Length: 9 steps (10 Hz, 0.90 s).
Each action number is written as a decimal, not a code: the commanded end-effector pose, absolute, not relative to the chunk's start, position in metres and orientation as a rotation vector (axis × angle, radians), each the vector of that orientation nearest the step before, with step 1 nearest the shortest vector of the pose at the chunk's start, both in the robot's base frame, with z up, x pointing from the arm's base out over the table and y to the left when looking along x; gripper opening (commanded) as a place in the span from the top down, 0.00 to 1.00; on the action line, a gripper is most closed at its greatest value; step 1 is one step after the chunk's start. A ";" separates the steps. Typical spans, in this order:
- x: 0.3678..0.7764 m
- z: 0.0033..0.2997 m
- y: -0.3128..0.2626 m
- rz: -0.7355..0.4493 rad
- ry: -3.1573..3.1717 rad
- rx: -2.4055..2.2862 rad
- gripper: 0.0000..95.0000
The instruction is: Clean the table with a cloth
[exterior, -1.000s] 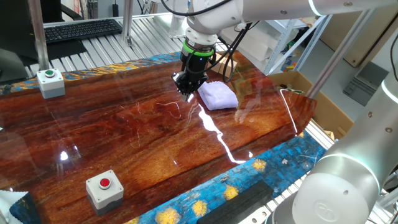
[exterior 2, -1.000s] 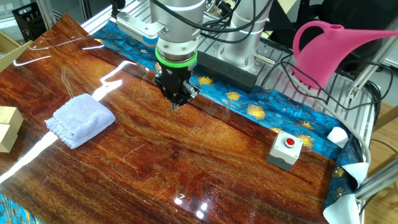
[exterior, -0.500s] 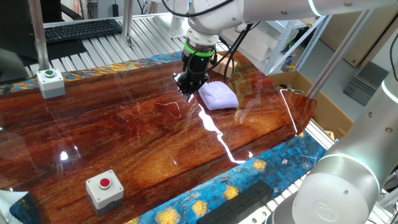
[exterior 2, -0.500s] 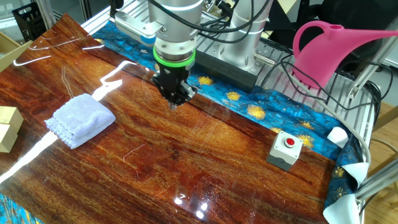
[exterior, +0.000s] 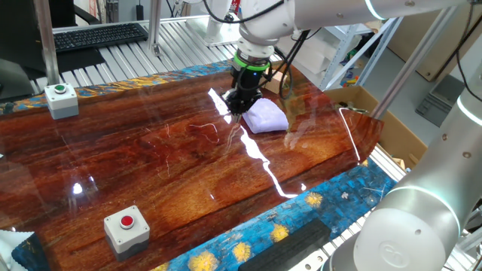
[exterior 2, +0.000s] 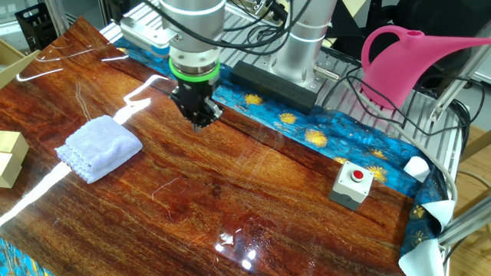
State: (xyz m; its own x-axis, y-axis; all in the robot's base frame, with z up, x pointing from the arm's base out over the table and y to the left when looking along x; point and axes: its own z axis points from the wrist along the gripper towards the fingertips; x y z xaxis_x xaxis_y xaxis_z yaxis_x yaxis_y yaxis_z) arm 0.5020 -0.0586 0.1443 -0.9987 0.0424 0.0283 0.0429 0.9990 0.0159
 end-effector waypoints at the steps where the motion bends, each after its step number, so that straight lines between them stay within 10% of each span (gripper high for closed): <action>1: 0.505 0.142 -0.060 -0.023 -3.093 -0.092 1.00; 7: 0.521 0.140 -0.077 -0.042 -3.093 -0.049 1.00; 9: 0.529 0.136 -0.087 -0.037 -3.095 -0.017 0.60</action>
State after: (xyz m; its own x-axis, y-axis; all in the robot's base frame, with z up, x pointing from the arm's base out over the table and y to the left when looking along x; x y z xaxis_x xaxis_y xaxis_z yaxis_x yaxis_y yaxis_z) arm 0.5295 -0.0887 0.1362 -0.9989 0.0106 0.0459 0.0116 0.9997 0.0203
